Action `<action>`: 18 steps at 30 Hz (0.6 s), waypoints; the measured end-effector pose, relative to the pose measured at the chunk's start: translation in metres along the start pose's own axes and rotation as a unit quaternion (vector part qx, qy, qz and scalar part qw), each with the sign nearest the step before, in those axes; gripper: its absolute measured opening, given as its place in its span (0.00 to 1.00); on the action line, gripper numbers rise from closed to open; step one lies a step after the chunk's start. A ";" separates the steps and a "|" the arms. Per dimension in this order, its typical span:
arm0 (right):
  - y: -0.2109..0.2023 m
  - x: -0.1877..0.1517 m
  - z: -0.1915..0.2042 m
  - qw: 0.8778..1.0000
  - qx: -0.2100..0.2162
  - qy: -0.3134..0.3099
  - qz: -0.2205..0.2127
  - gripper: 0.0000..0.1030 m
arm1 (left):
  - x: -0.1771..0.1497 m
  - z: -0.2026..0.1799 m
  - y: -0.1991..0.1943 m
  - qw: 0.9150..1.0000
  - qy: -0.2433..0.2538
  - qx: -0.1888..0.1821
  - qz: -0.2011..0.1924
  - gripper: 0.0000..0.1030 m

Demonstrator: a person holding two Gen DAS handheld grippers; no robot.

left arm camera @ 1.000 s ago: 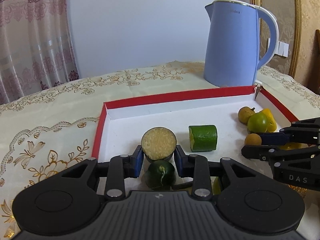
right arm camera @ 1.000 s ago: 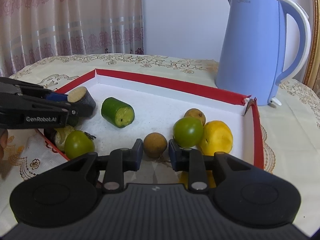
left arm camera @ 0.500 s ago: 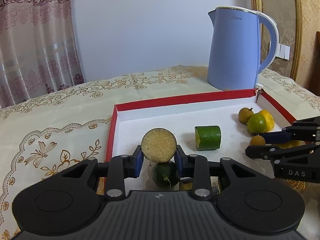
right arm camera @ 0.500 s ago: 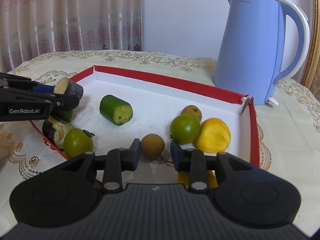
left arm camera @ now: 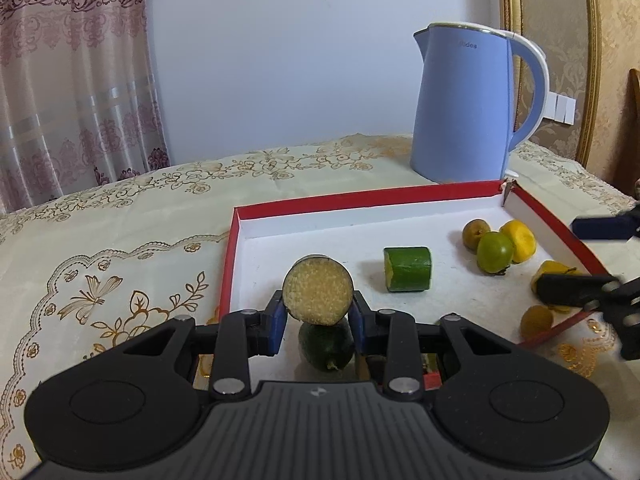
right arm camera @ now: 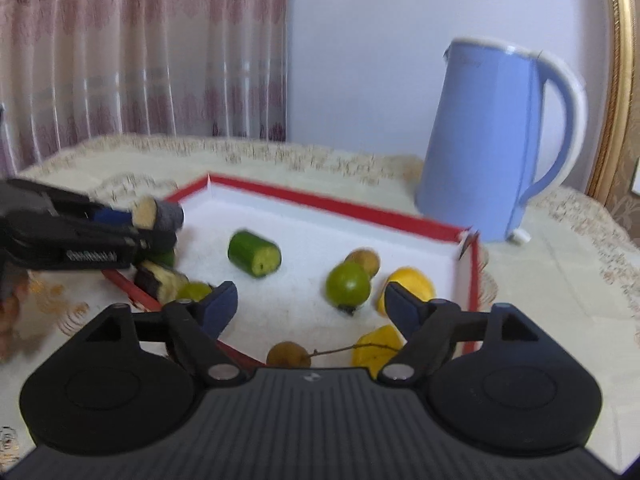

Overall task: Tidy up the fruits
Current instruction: 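Lower the brown fruit into the tray and open the right tool, then lower the eggplant slice into the tray and open the left tool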

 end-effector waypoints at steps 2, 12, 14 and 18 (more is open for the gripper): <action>-0.015 0.003 -0.005 1.000 -0.007 0.003 -0.018 0.93 | -0.001 -0.003 -0.003 1.000 0.000 -0.004 -0.001 0.31; -0.036 -0.019 -0.059 0.997 -0.062 0.043 -0.003 0.90 | -0.011 -0.008 -0.022 1.000 -0.010 -0.012 -0.012 0.31; -0.029 -0.018 -0.057 0.997 -0.060 0.039 0.005 0.81 | -0.013 -0.008 -0.024 1.000 -0.012 -0.012 -0.013 0.31; -0.009 -0.022 -0.042 0.997 -0.064 0.000 0.039 0.57 | -0.013 -0.008 -0.024 1.000 -0.012 -0.015 -0.013 0.31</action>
Point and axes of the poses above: each gripper's, at about its wrist camera, not at the fingertips, and y roughly the way its jaws point, z to its left, x to its top, the point moved 9 cm from there along y, roughly the way its jaws point, and after that the axes turned 6 degrees about y, right-handed, at the moved point
